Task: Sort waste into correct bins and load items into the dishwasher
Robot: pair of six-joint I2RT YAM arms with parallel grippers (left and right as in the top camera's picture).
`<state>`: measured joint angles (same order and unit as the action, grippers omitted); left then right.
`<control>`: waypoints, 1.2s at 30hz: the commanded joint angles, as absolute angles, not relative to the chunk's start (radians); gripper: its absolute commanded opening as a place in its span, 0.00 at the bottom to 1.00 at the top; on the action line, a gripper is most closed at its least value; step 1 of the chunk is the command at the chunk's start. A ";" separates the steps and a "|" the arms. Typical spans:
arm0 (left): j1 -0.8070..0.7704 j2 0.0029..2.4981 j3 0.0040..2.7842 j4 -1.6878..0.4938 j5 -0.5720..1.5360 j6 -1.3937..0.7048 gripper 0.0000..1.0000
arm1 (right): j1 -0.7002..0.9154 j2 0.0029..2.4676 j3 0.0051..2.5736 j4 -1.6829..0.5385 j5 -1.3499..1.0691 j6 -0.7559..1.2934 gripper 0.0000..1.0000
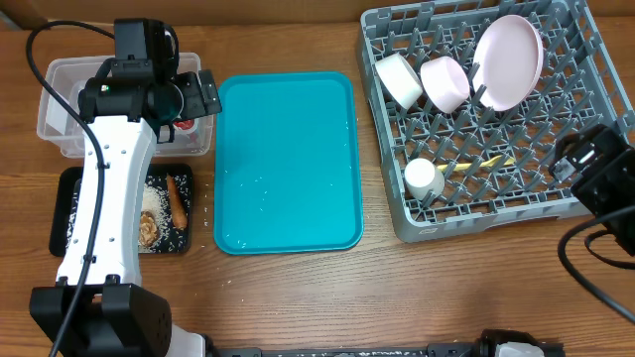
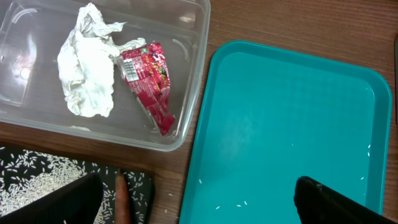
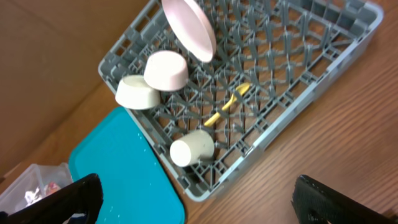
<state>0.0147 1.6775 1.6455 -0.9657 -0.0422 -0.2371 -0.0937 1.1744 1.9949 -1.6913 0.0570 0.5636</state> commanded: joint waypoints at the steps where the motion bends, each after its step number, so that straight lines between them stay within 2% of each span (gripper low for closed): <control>1: 0.019 1.681 1.657 -0.968 -0.055 -0.248 1.00 | -0.094 1.132 1.988 -1.654 0.114 0.542 1.00; 7: 0.019 1.681 1.657 -0.968 -0.055 -0.248 1.00 | -0.094 0.943 1.665 -1.282 0.156 0.475 1.00; 14: 0.019 1.681 1.657 -0.968 -0.055 -0.248 1.00 | -0.095 0.571 0.978 -0.719 0.142 0.418 1.00; 22: 0.019 1.681 1.657 -0.968 -0.055 -0.248 1.00 | -0.113 0.196 0.291 -0.142 -0.015 0.418 1.00; 25: 0.019 1.681 1.657 -0.968 -0.055 -0.248 1.00 | -0.113 0.094 0.135 -0.039 -0.021 0.419 1.00; 30: 0.018 1.681 1.657 -0.968 -0.055 -0.248 1.00 | -0.113 0.002 0.023 -0.003 -0.015 0.418 1.00; 36: 0.019 1.681 1.657 -0.968 -0.055 -0.248 1.00 | -0.112 0.003 0.008 -0.084 0.006 0.413 1.00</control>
<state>0.0147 1.6779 1.6455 -0.9691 -0.0460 -0.2371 -0.1097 0.0147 0.0185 -0.0753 0.0002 0.4248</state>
